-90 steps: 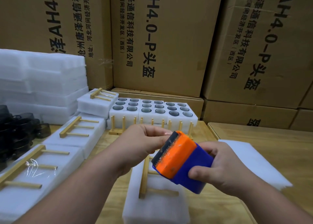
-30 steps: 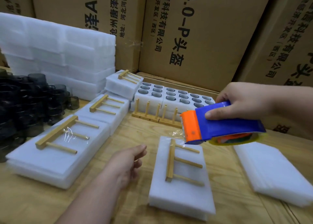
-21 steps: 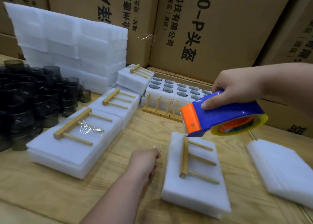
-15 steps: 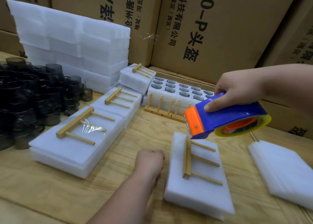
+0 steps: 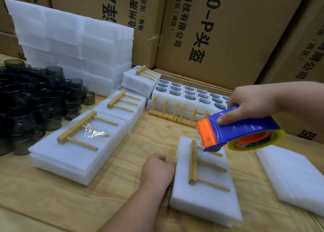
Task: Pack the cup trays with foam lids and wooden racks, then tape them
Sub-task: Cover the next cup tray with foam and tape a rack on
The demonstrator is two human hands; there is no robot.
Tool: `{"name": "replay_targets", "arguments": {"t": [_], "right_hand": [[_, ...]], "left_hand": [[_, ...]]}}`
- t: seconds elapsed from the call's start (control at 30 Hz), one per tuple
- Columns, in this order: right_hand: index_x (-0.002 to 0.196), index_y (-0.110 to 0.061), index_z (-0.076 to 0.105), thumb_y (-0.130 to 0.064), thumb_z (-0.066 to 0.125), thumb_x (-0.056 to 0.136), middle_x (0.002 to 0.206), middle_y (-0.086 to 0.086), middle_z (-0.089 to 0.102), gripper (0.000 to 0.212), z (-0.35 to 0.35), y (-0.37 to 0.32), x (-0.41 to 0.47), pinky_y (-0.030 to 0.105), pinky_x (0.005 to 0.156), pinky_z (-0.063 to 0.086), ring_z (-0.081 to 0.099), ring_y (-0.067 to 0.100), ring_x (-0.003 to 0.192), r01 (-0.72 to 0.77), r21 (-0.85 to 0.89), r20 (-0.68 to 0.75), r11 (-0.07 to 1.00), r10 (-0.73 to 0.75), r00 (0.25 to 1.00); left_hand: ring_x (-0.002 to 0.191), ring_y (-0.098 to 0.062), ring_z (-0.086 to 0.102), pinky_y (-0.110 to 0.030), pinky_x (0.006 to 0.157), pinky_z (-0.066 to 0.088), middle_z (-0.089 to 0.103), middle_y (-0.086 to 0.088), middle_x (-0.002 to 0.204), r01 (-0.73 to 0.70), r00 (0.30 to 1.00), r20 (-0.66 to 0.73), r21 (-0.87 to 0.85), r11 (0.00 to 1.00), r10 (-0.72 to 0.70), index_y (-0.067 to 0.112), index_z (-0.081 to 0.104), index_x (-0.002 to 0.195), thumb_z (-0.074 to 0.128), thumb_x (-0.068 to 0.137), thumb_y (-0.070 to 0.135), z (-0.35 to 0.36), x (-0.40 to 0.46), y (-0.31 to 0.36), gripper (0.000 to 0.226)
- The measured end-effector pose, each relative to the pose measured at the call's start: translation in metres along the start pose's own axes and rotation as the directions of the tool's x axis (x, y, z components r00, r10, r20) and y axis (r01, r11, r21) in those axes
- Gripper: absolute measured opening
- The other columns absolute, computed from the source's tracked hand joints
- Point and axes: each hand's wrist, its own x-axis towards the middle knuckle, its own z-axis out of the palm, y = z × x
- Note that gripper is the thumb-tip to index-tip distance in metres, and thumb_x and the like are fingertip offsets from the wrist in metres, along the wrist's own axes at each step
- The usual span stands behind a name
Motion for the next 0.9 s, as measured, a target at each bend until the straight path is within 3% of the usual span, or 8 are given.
{"name": "replay_targets", "arguments": {"t": [0.13, 0.23, 0.3, 0.37, 0.5, 0.63, 0.73, 0.9], "right_hand": [[0.093, -0.022, 0.071, -0.086, 0.057, 0.051, 0.074, -0.009, 0.076, 0.077, 0.012, 0.010, -0.002, 0.021, 0.058, 0.054, 0.074, 0.010, 0.069, 0.005, -0.012, -0.006, 1.000, -0.005, 1.000], [0.088, -0.022, 0.071, -0.087, 0.058, 0.055, 0.071, -0.010, 0.075, 0.073, 0.023, 0.018, 0.002, 0.021, 0.056, 0.051, 0.073, 0.010, 0.067, 0.007, -0.011, -0.013, 1.000, -0.008, 1.000], [0.085, -0.022, 0.071, -0.084, 0.063, 0.066, 0.071, -0.009, 0.075, 0.065, 0.029, 0.025, 0.005, 0.023, 0.057, 0.050, 0.072, 0.010, 0.068, -0.001, -0.009, -0.017, 1.000, 0.000, 1.000], [0.085, -0.023, 0.071, -0.080, 0.066, 0.073, 0.071, -0.008, 0.075, 0.058, 0.036, 0.032, 0.009, 0.024, 0.058, 0.051, 0.072, 0.011, 0.070, -0.003, -0.009, -0.016, 1.000, 0.003, 1.000], [0.084, -0.022, 0.072, -0.078, 0.067, 0.074, 0.073, -0.006, 0.075, 0.057, 0.046, 0.043, 0.016, 0.025, 0.060, 0.051, 0.071, 0.012, 0.070, 0.002, 0.020, 0.010, 1.000, -0.002, 1.000], [0.079, -0.018, 0.073, -0.076, 0.070, 0.075, 0.066, -0.006, 0.072, 0.059, 0.057, 0.059, 0.018, 0.026, 0.060, 0.048, 0.065, 0.009, 0.060, 0.004, 0.132, 0.024, 0.991, -0.007, 1.000], [0.072, -0.018, 0.069, -0.074, 0.070, 0.077, 0.061, -0.006, 0.065, 0.056, 0.075, 0.069, 0.022, 0.026, 0.060, 0.044, 0.059, 0.010, 0.057, -0.003, 0.186, 0.056, 0.982, -0.007, 0.998], [0.061, -0.022, 0.063, -0.076, 0.067, 0.078, 0.056, -0.010, 0.060, 0.056, 0.103, 0.085, 0.025, 0.028, 0.059, 0.040, 0.055, 0.009, 0.054, 0.025, 0.277, 0.005, 0.960, -0.027, 1.000]], "left_hand": [[0.089, -0.013, 0.068, -0.029, 0.080, 0.054, 0.072, 0.005, 0.098, -0.025, 0.999, -0.036, -0.016, 1.000, 0.024, 0.027, 0.060, 0.127, 0.072, 0.080, 0.037, -0.001, -0.001, 0.003, 0.049], [0.109, -0.013, 0.059, -0.035, 0.097, 0.050, 0.054, 0.005, 0.128, -0.187, 0.982, -0.053, -0.143, 0.972, 0.181, 0.034, 0.050, 0.135, 0.073, 0.085, 0.047, -0.001, -0.003, 0.014, 0.057], [0.125, -0.006, 0.047, -0.033, 0.108, 0.042, 0.041, 0.014, 0.140, -0.393, 0.914, 0.032, -0.173, 0.903, 0.404, 0.041, 0.044, 0.140, 0.075, 0.083, 0.051, 0.000, -0.009, 0.025, 0.066], [0.141, -0.001, 0.031, -0.028, 0.115, 0.030, 0.032, 0.021, 0.150, -0.553, 0.804, 0.207, -0.083, 0.829, 0.557, 0.042, 0.034, 0.151, 0.076, 0.076, 0.058, 0.003, -0.015, 0.038, 0.087], [0.153, -0.001, 0.012, -0.033, 0.123, 0.023, 0.013, 0.022, 0.167, -0.569, 0.723, 0.458, -0.030, 0.822, 0.517, 0.040, 0.004, 0.161, 0.073, 0.065, 0.071, 0.011, -0.021, 0.052, 0.122], [0.156, -0.007, -0.003, -0.039, 0.128, 0.011, 0.003, 0.018, 0.170, -0.639, 0.715, 0.514, 0.203, 0.742, 0.475, 0.035, -0.010, 0.161, 0.074, 0.059, 0.082, 0.023, -0.026, 0.050, 0.140], [0.156, -0.007, -0.010, -0.034, 0.127, 0.001, 0.003, 0.012, 0.171, -0.701, 0.698, 0.495, 0.324, 0.635, 0.518, 0.027, -0.007, 0.162, 0.070, 0.066, 0.083, 0.028, -0.026, 0.049, 0.135], [0.155, -0.005, -0.009, -0.033, 0.126, 0.002, 0.005, 0.012, 0.171, -0.717, 0.690, 0.483, 0.355, 0.600, 0.540, 0.028, -0.001, 0.163, 0.058, 0.082, 0.076, 0.030, -0.028, 0.049, 0.111]]}}
